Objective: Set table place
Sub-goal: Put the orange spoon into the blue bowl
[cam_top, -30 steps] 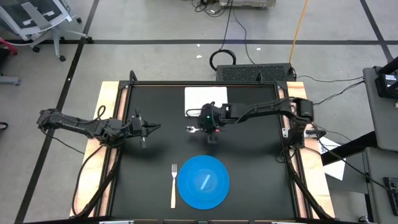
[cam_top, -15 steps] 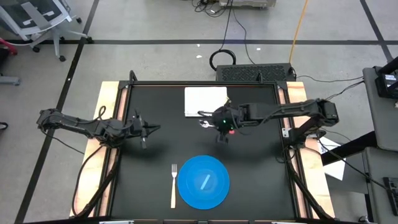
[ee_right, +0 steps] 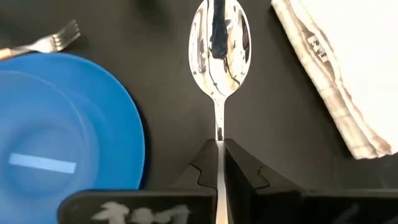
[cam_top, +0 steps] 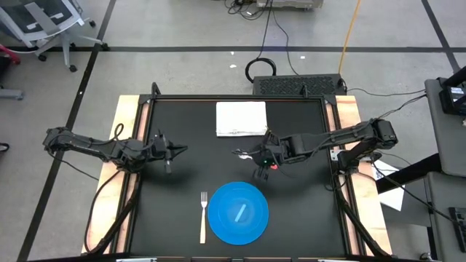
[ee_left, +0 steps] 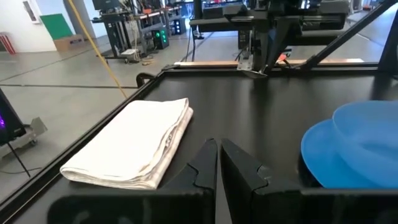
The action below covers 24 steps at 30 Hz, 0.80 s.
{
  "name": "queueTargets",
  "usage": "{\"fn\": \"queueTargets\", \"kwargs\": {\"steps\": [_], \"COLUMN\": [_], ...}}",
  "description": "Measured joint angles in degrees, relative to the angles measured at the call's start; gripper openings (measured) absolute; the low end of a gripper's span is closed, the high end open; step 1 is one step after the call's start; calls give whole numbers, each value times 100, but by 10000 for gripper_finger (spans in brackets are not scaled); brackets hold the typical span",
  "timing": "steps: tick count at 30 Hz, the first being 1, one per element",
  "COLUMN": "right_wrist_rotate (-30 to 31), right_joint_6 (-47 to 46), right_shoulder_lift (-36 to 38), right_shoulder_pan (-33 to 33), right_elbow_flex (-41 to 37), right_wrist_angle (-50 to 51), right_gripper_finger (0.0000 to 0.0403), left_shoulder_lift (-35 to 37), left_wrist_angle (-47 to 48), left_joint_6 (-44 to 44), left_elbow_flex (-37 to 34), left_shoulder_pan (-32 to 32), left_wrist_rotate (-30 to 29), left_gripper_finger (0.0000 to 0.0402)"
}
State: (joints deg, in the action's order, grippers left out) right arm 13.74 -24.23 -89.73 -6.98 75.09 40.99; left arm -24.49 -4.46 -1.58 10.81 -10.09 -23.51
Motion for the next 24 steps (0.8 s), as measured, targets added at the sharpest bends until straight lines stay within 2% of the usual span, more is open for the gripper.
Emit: {"fn": "queueTargets", "kwargs": {"steps": [7, 20, 24], "right_wrist_rotate": [13, -33, -347], "right_joint_6": [50, -29, 76], "right_shoulder_lift": [2, 2, 2], "right_shoulder_pan": [11, -27, -185], "right_elbow_flex": [2, 1, 1], "right_wrist_angle": [-389, -367, -210], "right_gripper_finger": [0, 0, 0], "left_shoulder_lift": [0, 0, 0], "left_wrist_angle": [-5, 252, 268], "left_joint_6": [234, 468, 470], "left_elbow_flex": [0, -4, -4], "left_shoulder_pan": [-2, -2, -2], "left_wrist_rotate": [2, 146, 146], "left_gripper_finger": [26, 26, 26]}}
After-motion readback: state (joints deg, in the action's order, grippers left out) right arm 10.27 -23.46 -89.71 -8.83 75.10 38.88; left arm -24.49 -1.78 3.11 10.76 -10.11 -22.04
